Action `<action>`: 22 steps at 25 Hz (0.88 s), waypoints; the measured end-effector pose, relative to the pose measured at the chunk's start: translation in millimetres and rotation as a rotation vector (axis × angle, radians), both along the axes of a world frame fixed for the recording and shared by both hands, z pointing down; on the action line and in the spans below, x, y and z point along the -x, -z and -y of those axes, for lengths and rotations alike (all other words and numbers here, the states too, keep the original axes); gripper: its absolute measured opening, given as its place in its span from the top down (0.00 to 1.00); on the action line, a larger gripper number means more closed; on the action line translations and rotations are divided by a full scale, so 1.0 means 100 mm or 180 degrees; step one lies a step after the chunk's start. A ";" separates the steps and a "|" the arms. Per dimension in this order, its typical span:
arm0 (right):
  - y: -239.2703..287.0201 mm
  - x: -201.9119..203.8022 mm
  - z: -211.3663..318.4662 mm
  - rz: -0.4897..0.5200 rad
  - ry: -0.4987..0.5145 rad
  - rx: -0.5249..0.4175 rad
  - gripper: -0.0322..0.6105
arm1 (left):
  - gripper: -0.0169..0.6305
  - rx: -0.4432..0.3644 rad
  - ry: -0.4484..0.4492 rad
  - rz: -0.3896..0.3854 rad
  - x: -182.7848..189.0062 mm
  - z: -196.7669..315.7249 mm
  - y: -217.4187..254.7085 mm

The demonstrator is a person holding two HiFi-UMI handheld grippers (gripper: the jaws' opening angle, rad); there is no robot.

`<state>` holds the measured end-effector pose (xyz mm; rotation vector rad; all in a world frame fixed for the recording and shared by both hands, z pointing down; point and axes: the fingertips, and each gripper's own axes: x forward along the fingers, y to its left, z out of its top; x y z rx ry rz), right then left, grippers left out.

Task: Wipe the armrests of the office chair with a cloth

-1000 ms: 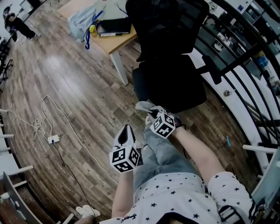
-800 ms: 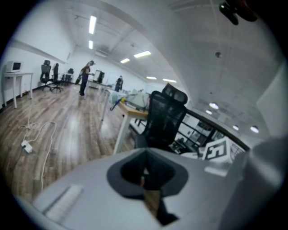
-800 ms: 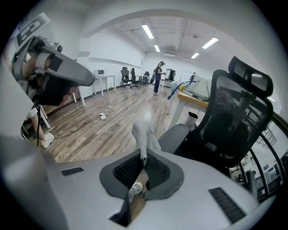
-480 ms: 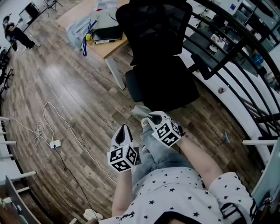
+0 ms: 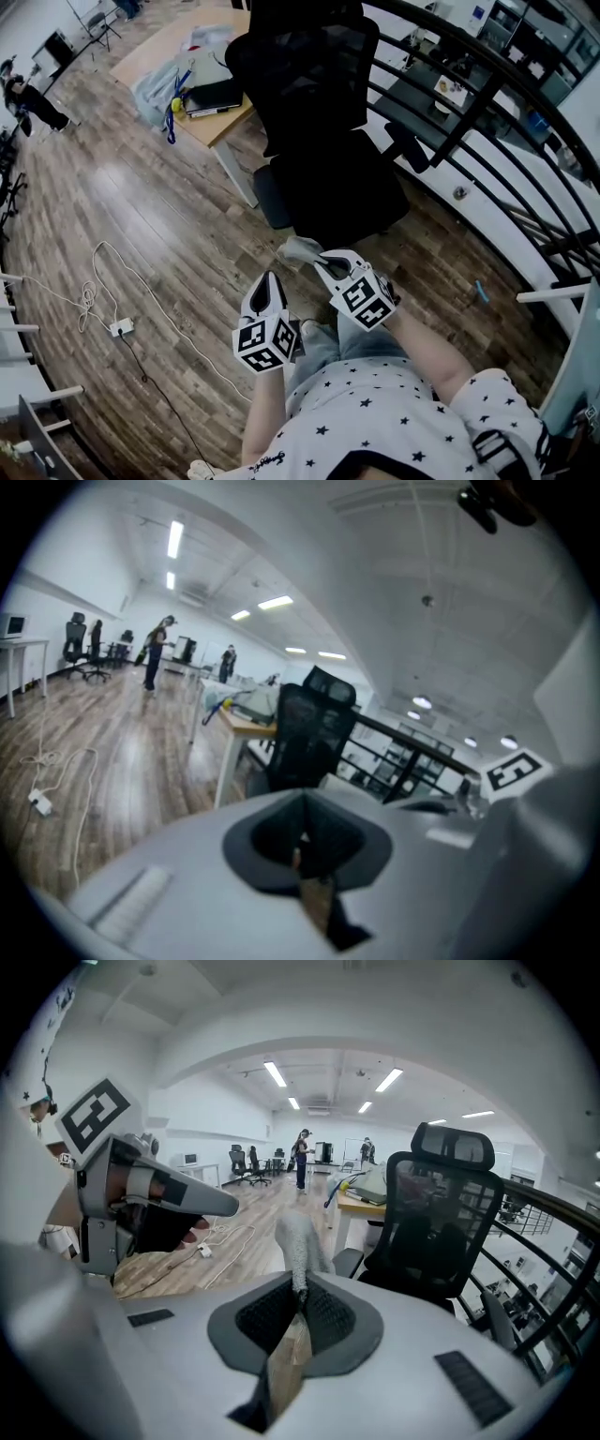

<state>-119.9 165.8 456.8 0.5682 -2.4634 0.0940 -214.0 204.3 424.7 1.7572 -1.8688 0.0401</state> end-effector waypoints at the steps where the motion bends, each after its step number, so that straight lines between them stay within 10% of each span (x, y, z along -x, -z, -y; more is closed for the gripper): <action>1: 0.04 -0.04 0.02 0.0027 -0.0026 -0.0011 0.91 | 0.96 -0.0014 -0.0015 -0.0001 -0.04 0.02 0.03; 22: 0.52 -1.80 0.88 0.0386 0.0001 -0.0199 0.91 | 0.96 -0.0113 0.0082 0.0111 -1.54 0.90 0.19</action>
